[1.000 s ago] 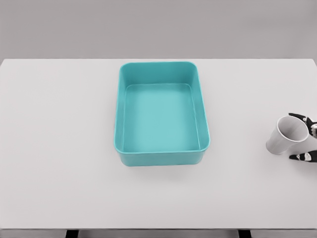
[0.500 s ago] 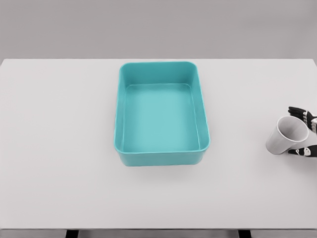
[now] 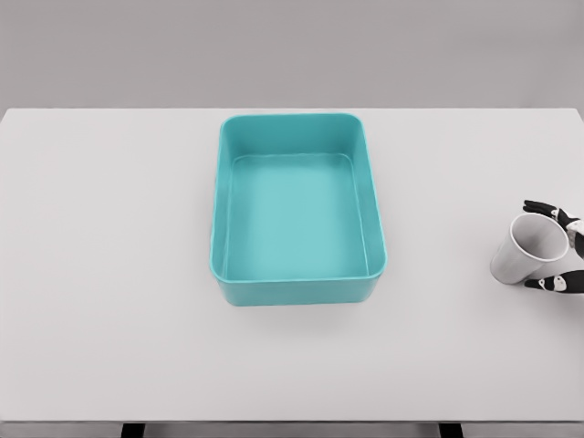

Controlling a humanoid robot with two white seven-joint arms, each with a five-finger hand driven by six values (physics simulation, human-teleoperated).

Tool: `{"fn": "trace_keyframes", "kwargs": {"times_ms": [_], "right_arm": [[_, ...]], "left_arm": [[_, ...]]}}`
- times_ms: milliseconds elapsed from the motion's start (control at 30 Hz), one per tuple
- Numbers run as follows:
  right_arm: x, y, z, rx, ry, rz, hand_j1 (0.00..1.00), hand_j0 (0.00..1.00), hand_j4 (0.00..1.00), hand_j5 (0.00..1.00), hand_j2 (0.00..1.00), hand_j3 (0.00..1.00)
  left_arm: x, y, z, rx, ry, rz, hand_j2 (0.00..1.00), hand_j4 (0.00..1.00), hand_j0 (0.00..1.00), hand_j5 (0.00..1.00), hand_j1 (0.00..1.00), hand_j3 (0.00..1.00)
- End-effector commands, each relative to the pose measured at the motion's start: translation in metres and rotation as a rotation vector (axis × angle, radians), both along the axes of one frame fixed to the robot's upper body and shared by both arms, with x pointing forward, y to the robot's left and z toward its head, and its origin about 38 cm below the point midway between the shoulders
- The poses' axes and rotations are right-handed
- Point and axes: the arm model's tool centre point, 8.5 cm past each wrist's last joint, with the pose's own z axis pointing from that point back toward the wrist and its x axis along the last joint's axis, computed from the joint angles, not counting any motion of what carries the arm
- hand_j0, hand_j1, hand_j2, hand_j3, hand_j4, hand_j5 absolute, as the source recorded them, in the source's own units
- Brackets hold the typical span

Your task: Put the paper cup into the basket with your right arm

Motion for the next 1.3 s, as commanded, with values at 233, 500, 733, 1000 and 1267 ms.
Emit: {"fn": "trace_keyframes", "kwargs": {"times_ms": [233,500,733,1000,1267], "right_arm": [[0.002,0.003,0.003,0.011,-0.013,-0.005,1.00,1.00,1.00,1.00,1.00,1.00],[0.004,0.013,0.003,0.047,-0.019,0.006,1.00,1.00,1.00,1.00,1.00,1.00],[0.005,0.020,-0.001,0.072,-0.020,0.009,1.00,1.00,1.00,1.00,1.00,1.00],[0.006,0.025,-0.004,0.087,-0.021,0.012,1.00,1.00,1.00,1.00,1.00,1.00],[0.006,0.026,-0.003,0.084,-0.024,0.014,0.66,0.66,0.66,0.66,0.66,0.66]], "left_arm": [[0.000,0.000,0.000,0.000,0.001,-0.001,1.00,1.00,1.00,1.00,1.00,1.00],[0.000,0.000,0.000,0.000,0.001,-0.001,1.00,1.00,1.00,1.00,1.00,1.00],[0.000,0.000,0.000,0.000,0.001,-0.001,1.00,1.00,1.00,1.00,1.00,1.00],[0.000,0.000,0.000,0.000,0.001,0.001,1.00,1.00,1.00,1.00,1.00,1.00],[0.000,0.000,0.000,0.000,0.001,0.001,1.00,1.00,1.00,1.00,1.00,1.00]]}}
